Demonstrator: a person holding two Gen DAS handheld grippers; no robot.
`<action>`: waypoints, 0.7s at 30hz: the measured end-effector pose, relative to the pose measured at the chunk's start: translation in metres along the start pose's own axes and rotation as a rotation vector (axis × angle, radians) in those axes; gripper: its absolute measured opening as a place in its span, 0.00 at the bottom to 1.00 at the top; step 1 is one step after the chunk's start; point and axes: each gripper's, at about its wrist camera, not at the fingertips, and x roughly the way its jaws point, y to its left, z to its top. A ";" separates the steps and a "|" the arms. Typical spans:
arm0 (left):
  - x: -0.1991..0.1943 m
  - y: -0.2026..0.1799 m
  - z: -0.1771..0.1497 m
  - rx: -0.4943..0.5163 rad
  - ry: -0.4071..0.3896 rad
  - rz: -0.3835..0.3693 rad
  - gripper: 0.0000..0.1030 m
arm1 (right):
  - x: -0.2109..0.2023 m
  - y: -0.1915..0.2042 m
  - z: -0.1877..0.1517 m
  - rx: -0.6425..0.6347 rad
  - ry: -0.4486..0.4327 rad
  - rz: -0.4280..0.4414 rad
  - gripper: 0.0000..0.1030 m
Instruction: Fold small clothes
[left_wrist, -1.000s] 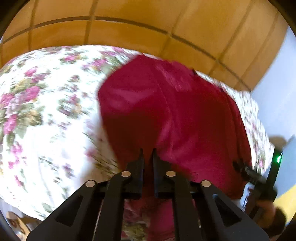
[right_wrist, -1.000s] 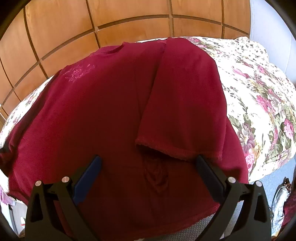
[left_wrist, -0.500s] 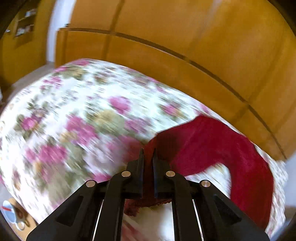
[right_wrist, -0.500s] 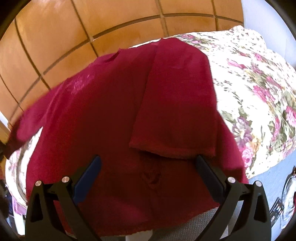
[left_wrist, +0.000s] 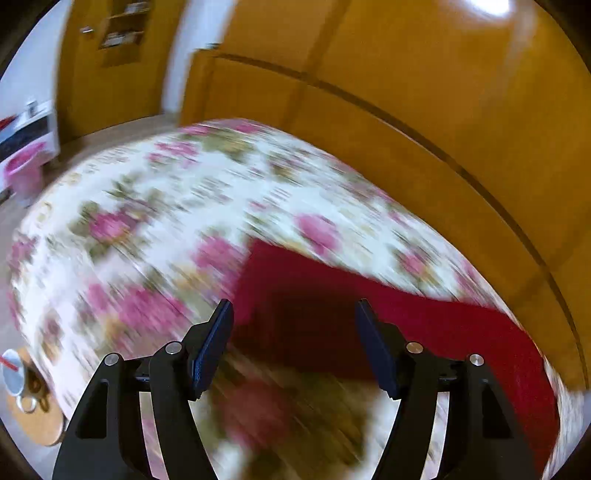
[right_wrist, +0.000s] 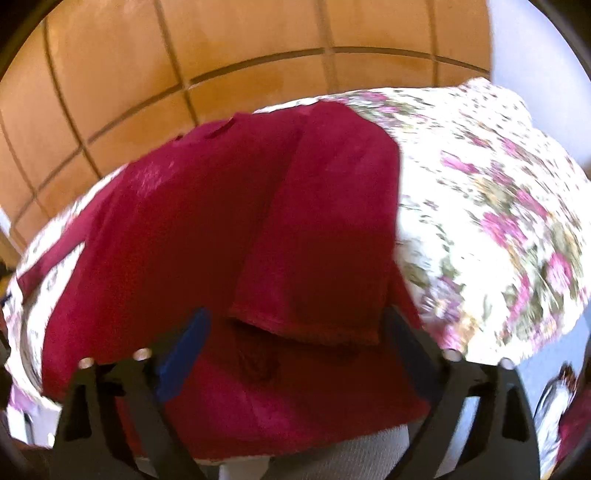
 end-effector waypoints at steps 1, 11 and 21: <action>-0.005 -0.012 -0.012 0.027 0.019 -0.051 0.64 | 0.007 0.005 0.001 -0.044 0.017 -0.030 0.72; -0.025 -0.138 -0.151 0.380 0.291 -0.402 0.64 | -0.002 -0.041 0.028 0.016 0.007 0.041 0.08; -0.025 -0.138 -0.166 0.390 0.324 -0.386 0.69 | -0.036 -0.192 0.096 0.218 -0.181 -0.233 0.05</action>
